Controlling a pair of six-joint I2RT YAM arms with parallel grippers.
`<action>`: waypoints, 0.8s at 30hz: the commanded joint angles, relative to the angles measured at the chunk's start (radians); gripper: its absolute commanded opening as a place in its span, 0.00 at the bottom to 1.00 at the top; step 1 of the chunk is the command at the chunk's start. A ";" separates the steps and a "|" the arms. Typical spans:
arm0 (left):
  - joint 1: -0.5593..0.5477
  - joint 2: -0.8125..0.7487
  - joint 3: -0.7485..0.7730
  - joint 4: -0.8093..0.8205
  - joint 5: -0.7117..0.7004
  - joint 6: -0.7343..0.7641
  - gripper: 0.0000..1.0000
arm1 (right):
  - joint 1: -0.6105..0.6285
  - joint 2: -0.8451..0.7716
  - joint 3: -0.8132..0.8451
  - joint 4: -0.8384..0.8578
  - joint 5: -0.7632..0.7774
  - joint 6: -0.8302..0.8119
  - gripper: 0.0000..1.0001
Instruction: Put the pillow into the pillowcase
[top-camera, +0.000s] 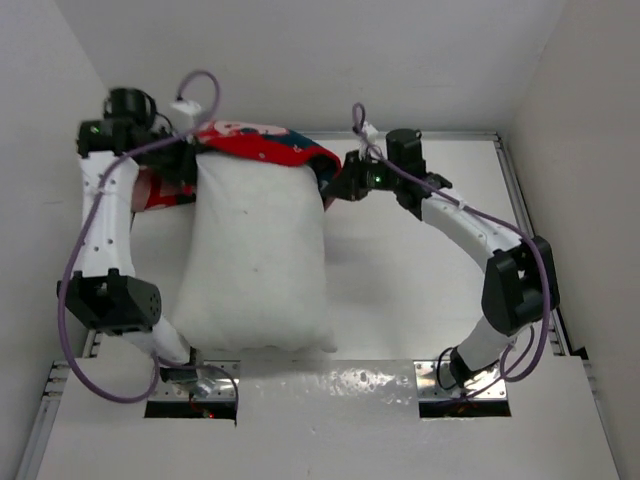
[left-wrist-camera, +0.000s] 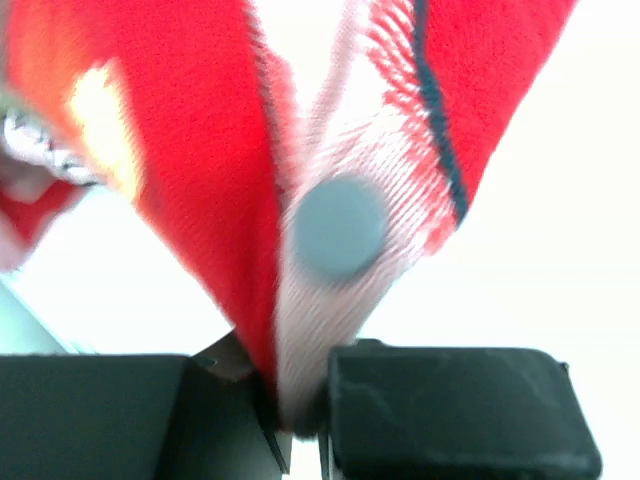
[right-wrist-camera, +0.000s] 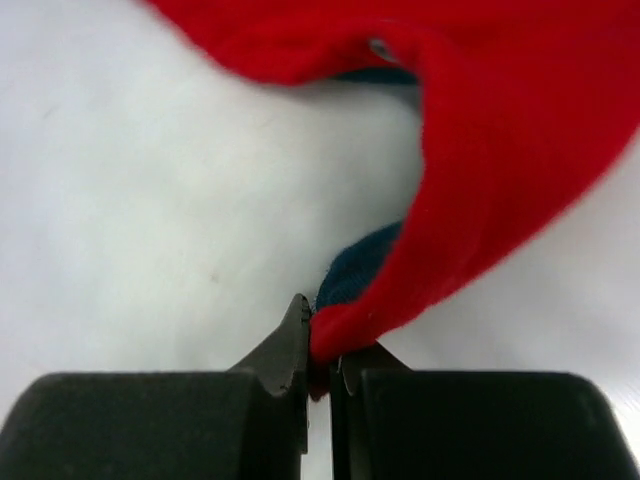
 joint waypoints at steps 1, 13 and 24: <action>0.118 0.154 0.473 -0.090 0.218 -0.099 0.00 | -0.079 -0.017 0.207 -0.115 -0.406 0.314 0.00; 0.255 0.358 0.706 0.055 0.375 -0.358 0.00 | -0.337 0.184 0.444 0.981 -0.409 1.449 0.00; 0.117 0.107 -0.084 0.300 0.139 0.150 0.00 | -0.240 0.024 0.343 -0.421 0.148 0.169 0.00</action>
